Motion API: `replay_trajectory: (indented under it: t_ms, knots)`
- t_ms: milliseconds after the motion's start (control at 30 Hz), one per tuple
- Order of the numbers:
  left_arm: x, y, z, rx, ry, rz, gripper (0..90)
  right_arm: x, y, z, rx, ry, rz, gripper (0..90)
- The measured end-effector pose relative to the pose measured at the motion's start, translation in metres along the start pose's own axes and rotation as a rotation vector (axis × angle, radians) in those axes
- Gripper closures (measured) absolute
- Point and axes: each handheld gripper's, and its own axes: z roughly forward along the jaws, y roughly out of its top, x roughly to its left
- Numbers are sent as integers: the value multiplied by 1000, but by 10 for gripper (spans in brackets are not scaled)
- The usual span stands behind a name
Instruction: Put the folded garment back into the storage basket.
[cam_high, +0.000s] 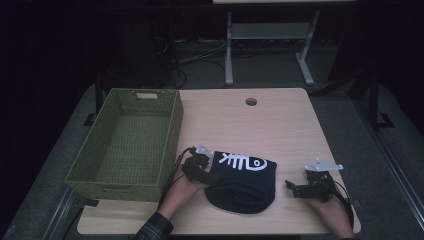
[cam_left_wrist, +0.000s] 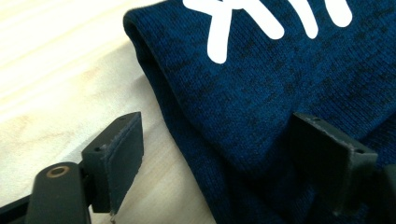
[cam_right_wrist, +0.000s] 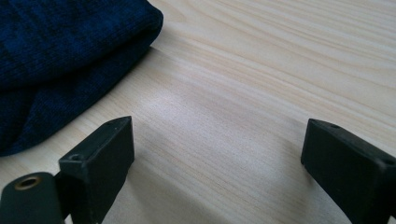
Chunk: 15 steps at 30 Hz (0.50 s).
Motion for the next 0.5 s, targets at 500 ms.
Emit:
replay_trajectory:
  t_ms: [500]
  knots:
    - [-7,4,-1,46,-74,8,527,0,0,0,0,0,1,94]
